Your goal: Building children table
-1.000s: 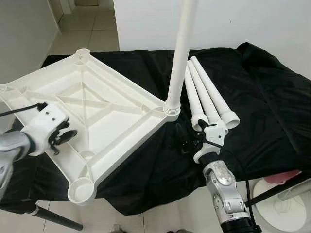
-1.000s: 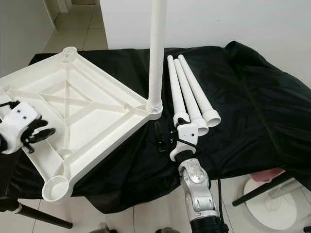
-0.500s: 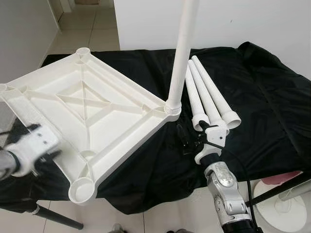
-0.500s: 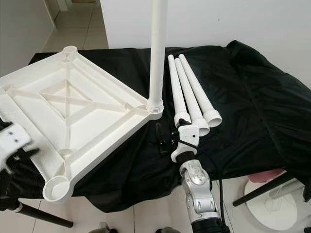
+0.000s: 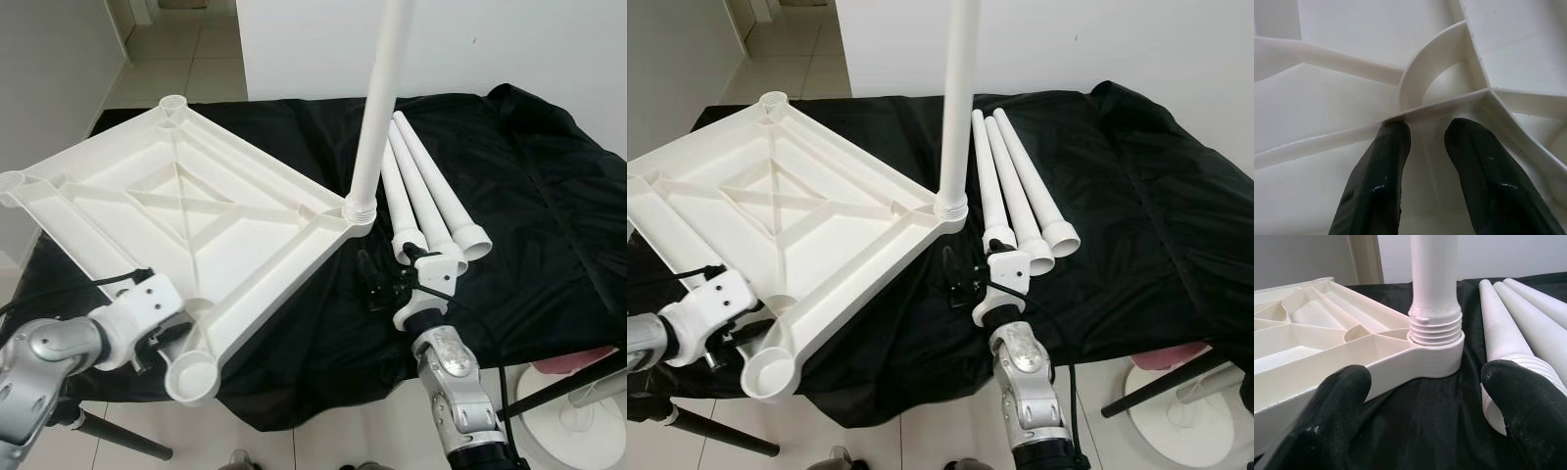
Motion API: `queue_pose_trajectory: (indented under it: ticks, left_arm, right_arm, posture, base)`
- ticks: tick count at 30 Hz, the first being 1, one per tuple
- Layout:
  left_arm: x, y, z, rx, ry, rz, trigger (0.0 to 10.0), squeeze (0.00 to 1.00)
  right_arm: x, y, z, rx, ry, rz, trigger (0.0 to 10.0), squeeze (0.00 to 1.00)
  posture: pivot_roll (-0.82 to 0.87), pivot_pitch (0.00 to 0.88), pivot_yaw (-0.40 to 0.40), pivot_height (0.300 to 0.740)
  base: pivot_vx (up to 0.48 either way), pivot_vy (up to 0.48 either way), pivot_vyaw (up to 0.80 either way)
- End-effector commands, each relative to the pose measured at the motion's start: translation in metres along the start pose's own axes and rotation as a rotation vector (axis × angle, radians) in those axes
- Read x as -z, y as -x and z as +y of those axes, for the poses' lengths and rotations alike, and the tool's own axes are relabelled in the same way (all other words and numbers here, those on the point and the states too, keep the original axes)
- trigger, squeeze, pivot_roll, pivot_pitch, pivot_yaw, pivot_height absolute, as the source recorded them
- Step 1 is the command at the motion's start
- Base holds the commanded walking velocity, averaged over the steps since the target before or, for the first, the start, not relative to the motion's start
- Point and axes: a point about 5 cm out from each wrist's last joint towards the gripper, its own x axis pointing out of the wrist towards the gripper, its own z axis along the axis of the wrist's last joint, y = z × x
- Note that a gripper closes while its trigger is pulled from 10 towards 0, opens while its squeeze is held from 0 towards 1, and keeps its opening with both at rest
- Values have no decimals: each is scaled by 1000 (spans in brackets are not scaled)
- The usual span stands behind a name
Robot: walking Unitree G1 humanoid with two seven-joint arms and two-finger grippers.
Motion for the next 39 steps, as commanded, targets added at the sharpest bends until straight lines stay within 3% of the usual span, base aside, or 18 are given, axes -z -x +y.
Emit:
queue_pose_trajectory:
  ticks: [1,7,10,13,17,19,21,25,27,32,34,39]
  left_arm:
    - [-10,-8,-11,50,-17,-25,10000,0]
    - [-29,-18,-10,39,-31,-59,10000,0]
    - [-30,-19,-10,41,-44,-52,10000,0]
    - [-20,-17,3,-10,-62,23,10000,0]
    - [-14,-8,18,-31,-71,63,10000,0]
    - [-18,10,35,-50,-32,41,10000,0]
    - [-19,13,38,-54,-28,37,10000,0]
    - [-20,26,65,-140,-38,51,10000,0]
    - [-19,28,69,-155,-44,63,10000,0]
    - [-20,20,76,-141,-30,8,10000,0]
    - [-18,8,69,-52,-103,12,10000,0]
    - [-16,1,72,-31,-112,16,10000,0]
  right_arm:
    - [3,1,-1,11,-4,15,10000,0]
    - [4,0,0,12,-5,16,10000,0]
    - [4,0,-1,16,-5,15,10000,0]
    - [4,0,-1,24,-6,12,10000,0]
    - [4,0,-1,25,-6,13,10000,0]
    - [4,-1,-2,27,-5,12,10000,0]
    - [4,-1,-2,28,-5,12,10000,0]
    - [6,-3,-2,26,-6,15,10000,0]
    - [6,-3,-1,24,-6,15,10000,0]
    - [6,-5,0,19,-10,14,10000,0]
    - [5,-7,0,14,-5,9,10000,0]
    - [4,-8,-2,14,-1,7,10000,0]
  posture:
    - [10,109,33,740]
    - [11,114,42,740]
    - [11,114,44,740]
    - [8,115,50,740]
    - [9,115,49,740]
    - [12,116,49,740]
    - [12,116,49,740]
    - [21,117,47,740]
    - [21,117,47,740]
    - [24,113,42,740]
    - [25,110,35,740]
    - [24,108,36,740]
  base:
    - [0,0,0]
    - [0,0,0]
    - [0,0,0]
    - [0,0,0]
    - [0,0,0]
    - [0,0,0]
    - [0,0,0]
    - [0,0,0]
    - [0,0,0]
    - [0,0,0]
    - [0,0,0]
    - [0,0,0]
